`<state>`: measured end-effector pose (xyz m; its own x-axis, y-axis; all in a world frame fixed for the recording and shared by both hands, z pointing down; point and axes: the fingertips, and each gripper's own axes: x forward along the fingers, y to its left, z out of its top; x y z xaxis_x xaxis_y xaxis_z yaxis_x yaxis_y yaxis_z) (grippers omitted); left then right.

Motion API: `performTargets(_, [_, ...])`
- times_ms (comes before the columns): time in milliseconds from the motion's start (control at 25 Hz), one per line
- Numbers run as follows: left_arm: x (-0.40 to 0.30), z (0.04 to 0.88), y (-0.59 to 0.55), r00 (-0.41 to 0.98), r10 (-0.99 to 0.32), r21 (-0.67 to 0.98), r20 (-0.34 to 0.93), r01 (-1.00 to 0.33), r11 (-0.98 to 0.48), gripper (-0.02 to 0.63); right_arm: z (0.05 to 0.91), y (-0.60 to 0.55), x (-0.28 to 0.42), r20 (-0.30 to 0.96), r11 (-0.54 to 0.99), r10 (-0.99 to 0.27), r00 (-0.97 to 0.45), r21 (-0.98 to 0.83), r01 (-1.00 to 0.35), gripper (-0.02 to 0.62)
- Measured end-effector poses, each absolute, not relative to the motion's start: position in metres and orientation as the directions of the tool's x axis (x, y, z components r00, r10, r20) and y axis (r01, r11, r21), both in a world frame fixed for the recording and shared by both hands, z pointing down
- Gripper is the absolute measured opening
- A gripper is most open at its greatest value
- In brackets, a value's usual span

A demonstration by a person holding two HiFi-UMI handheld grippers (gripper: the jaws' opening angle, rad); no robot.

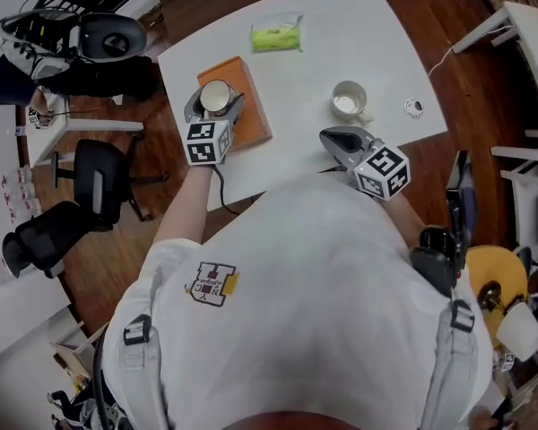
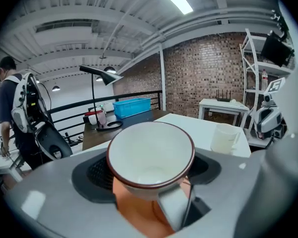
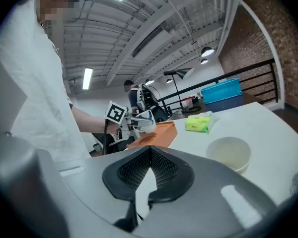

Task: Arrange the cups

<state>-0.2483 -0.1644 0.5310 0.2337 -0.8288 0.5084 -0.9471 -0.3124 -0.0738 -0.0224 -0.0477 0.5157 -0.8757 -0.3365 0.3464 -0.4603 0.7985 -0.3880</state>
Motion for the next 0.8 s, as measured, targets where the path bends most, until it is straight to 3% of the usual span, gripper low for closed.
performTargets(440, [-0.258, 0.558, -0.228, 0.240, -0.804, -0.101, 0.545, -0.933, -0.347, 0.408, 0.517, -0.054, 0.010, 0.348, 0.684, -0.508, -0.788, -0.393, -0.615, 0.000])
performTargets(800, [-0.255, 0.566, -0.232, 0.263, -0.796, -0.077, 0.545, -0.930, -0.360, 0.408, 0.521, -0.052, 0.011, 0.359, 0.666, -0.517, -0.777, -0.401, -0.629, 0.000])
